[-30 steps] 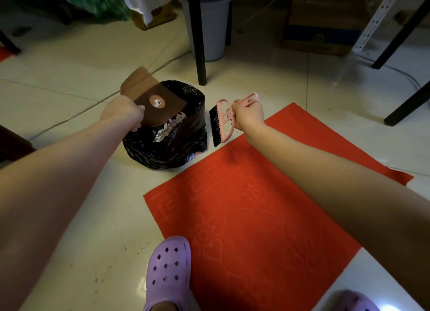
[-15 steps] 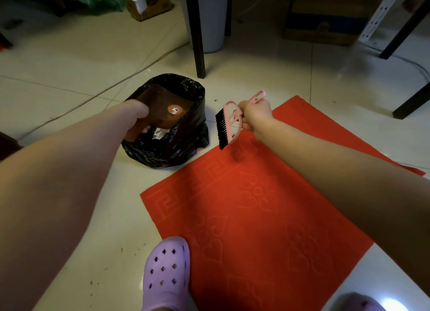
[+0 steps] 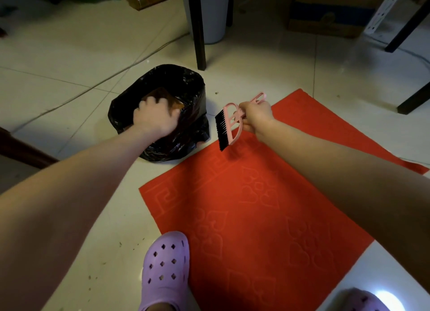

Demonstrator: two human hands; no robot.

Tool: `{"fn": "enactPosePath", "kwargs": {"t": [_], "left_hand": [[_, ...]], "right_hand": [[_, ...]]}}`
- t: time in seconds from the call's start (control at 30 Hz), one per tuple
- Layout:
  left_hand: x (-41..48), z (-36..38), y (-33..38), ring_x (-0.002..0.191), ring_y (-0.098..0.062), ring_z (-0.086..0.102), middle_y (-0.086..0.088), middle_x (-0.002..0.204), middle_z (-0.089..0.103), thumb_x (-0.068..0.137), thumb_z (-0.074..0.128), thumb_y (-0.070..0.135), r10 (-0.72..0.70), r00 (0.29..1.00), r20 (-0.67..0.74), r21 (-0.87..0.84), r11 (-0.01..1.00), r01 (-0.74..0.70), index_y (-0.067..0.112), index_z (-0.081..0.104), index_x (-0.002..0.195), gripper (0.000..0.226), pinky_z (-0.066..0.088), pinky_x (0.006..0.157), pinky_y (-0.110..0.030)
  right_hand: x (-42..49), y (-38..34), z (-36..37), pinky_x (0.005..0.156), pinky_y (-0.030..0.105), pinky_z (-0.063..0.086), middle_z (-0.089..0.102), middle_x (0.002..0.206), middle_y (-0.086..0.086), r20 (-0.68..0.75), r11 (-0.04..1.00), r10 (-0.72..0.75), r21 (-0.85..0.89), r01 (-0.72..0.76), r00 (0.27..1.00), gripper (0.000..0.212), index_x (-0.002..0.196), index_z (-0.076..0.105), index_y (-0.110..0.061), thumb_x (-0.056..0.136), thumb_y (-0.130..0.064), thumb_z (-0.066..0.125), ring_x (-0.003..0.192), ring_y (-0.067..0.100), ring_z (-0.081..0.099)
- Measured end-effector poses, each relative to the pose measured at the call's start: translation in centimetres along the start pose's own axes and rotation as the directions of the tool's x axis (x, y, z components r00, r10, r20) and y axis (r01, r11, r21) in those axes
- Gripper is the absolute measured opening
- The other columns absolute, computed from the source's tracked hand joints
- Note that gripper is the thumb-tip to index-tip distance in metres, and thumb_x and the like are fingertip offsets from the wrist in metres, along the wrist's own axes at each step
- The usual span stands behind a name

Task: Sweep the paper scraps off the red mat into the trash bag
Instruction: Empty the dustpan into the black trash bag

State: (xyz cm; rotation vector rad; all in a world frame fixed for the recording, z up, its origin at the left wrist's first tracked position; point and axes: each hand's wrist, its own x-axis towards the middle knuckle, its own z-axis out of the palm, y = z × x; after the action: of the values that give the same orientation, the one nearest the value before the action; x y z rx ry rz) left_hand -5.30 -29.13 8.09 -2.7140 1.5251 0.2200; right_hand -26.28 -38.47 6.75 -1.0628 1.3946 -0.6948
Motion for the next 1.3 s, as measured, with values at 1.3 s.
{"fn": "enactPosePath", "kwargs": {"t": [1.3], "left_hand": [[-5.8,-6.5,0.9,0.085,-0.021,0.067,-0.01,0.099,0.07,0.092,0.056,0.018,-0.103,0.941,0.323,-0.946,-0.056,0.319,0.008,0.057,0.12,0.03,0.053,0.08,-0.037]], "right_hand": [[-11.4,-3.6,8.5,0.048,0.016,0.047,0.065,0.076,0.006,0.308,0.924,-0.037,0.373,-0.085,0.951,0.02,0.098,0.065,-0.008,0.081,0.001,0.068,0.058,0.01,0.06]]}}
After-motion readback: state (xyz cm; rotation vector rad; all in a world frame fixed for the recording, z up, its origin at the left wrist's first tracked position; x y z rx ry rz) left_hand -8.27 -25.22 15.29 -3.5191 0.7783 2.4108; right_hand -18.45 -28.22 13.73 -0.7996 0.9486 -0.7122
